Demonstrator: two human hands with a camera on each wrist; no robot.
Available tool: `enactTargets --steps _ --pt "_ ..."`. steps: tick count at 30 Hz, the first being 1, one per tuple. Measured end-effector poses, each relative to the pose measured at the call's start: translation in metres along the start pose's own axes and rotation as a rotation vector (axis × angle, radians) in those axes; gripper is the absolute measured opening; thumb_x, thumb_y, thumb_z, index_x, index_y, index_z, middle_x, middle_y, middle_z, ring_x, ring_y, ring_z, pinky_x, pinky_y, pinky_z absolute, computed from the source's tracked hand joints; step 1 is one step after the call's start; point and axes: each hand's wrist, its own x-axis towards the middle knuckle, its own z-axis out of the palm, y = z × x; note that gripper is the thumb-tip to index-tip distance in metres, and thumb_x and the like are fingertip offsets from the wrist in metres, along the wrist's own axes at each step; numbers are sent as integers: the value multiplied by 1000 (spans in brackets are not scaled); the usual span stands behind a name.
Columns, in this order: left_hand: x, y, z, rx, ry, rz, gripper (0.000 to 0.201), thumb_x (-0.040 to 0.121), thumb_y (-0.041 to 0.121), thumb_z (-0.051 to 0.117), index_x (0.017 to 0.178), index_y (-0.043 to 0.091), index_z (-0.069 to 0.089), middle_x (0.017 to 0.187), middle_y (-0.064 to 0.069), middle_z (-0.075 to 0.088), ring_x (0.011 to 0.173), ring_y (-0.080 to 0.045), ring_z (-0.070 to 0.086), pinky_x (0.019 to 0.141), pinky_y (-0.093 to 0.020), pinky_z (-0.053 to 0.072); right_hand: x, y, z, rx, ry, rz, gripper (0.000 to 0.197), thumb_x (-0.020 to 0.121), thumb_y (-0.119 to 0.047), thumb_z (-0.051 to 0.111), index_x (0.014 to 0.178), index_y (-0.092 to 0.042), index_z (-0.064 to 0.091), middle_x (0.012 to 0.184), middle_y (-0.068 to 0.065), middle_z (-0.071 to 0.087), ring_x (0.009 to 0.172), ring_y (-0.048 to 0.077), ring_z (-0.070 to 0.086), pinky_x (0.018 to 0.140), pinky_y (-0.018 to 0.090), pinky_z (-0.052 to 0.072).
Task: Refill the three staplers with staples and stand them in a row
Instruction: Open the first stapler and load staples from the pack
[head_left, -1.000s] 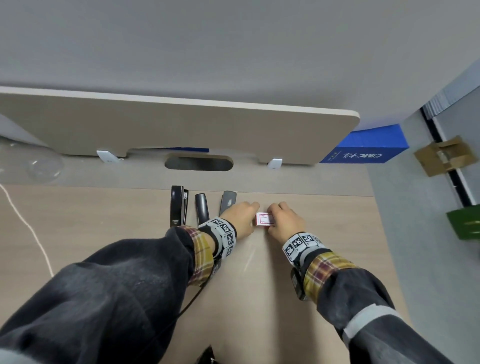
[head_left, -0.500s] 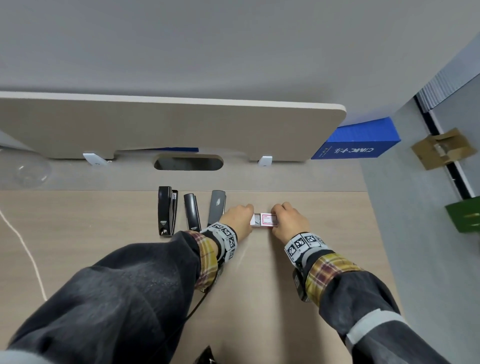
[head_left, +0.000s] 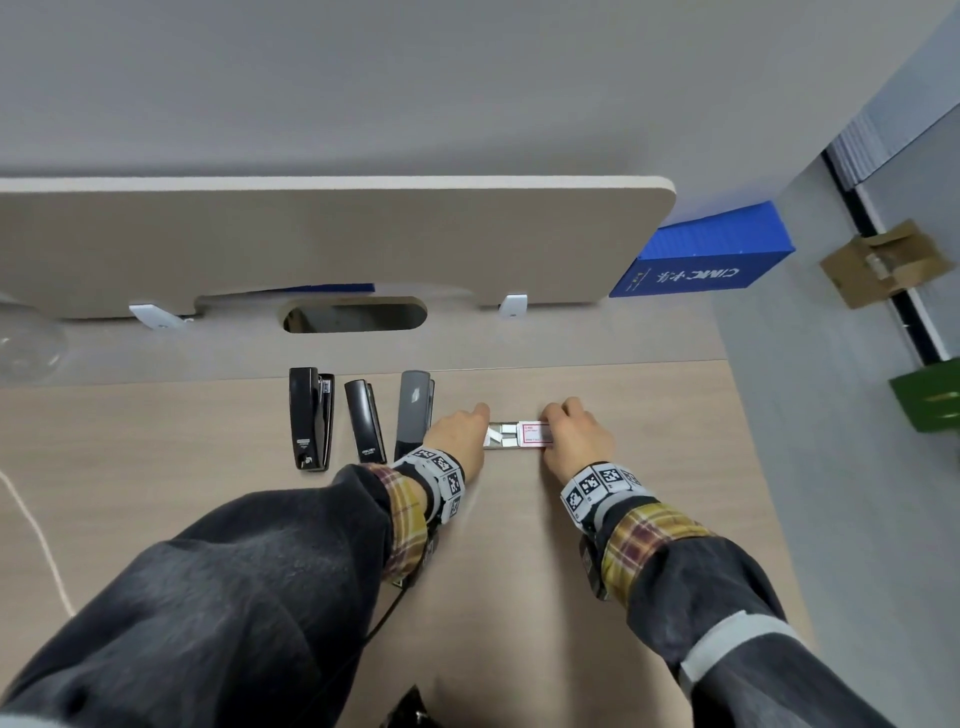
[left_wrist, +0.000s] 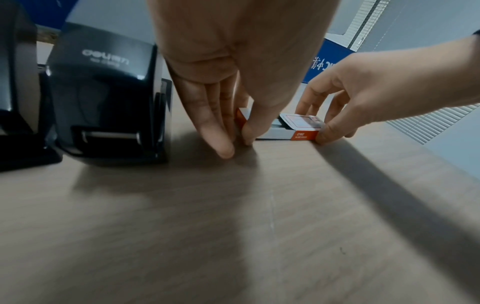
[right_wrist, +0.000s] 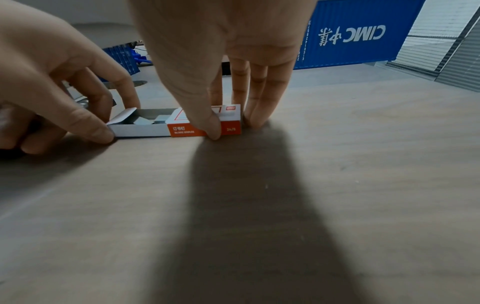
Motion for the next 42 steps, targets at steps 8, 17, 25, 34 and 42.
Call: enactTargets --steps 8,17,25,34,42 --pt "-12 1 -18 -52 33 21 27 85 9 45 112 8 41 99 -17 63 88 -40 62 65 -39 45 -4 -3 -21 -47 1 15 37 79 -14 59 115 -18 49 116 6 46 106 30 47 71 37 45" --pt "-50 -36 -63 -175 287 -27 18 89 14 43 102 10 54 100 -17 65 93 -40 61 74 -39 46 -10 -79 -59 109 43 -79 36 87 -23 49 123 -18 50 125 6 51 111 28 54 86 38 48" --pt "-80 -95 -59 -239 215 -176 28 89 22 49 115 14 51 111 -12 65 98 -34 62 83 -37 50 -9 -159 -40 271 -122 -237 71 81 -8 53 144 -28 28 149 3 28 119 29 52 94 38 49" --pt "-93 -90 -30 -153 6 -10 55 71 47 70 112 18 47 108 -4 60 94 -26 62 76 -37 51 -17 -151 -24 407 -204 -121 24 83 -25 67 105 -16 60 95 5 60 82 21 58 75 29 47" --pt "-112 -86 -3 -46 17 106 30 75 22 61 104 17 54 106 -5 63 99 -28 60 76 -35 47 -64 -127 7 692 -332 -57 28 62 -11 52 84 -24 64 68 -4 59 61 12 53 62 26 45"
